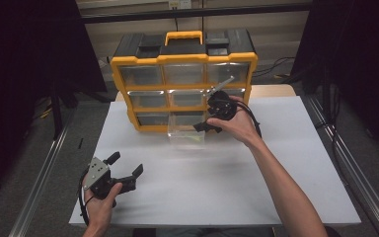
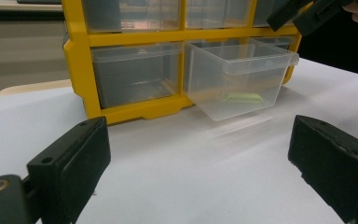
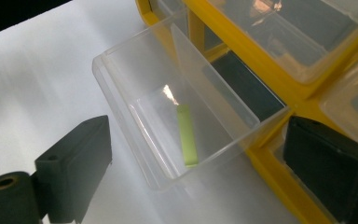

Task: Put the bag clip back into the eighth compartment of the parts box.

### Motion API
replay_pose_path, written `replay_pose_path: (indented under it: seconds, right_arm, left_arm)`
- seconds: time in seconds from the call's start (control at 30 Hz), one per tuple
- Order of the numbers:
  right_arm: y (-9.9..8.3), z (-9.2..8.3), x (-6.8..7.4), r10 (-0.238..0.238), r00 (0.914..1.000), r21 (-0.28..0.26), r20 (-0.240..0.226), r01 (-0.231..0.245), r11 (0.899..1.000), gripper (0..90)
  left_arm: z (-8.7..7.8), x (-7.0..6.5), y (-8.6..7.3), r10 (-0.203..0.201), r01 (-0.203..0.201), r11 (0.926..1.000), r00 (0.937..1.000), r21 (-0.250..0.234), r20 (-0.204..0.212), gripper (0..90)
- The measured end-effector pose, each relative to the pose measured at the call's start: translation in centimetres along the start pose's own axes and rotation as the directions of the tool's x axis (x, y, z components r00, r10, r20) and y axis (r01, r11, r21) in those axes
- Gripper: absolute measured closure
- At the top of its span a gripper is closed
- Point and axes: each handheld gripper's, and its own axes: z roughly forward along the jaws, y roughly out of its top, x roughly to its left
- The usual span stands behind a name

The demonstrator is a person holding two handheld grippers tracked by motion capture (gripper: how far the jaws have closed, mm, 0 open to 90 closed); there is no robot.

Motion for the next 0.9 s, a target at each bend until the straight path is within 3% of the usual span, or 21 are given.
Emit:
replay_pose_path:
  seconds: [0.23,0.4,0.57,0.9]
  right_arm:
    - [-1.3,-0.7,0.0,0.028,0.9992,-0.057,0.029,-0.027,0.998,3.3]
    - [-2.5,-1.0,-0.2,0.062,0.9947,-0.086,0.083,-0.055,0.995,4.0]
    - [-4.1,-1.2,-0.2,0.116,0.9878,-0.153,0.104,-0.099,0.983,5.1]
    - [-6.7,-2.0,0.1,0.148,0.9778,-0.250,0.149,-0.107,0.962,3.1]
  left_arm:
    - [0.0,0.1,0.0,0.003,-0.003,1.0000,1.0000,0.001,0.000,5.7]
    - [0.0,0.0,0.0,0.002,-0.002,1.0000,1.0000,0.002,0.001,5.7]
    - [0.0,0.1,0.0,0.000,0.000,1.0000,1.0000,0.000,0.000,5.7]
    - [0.0,0.1,0.0,0.003,-0.003,1.0000,1.0000,-0.004,0.004,5.7]
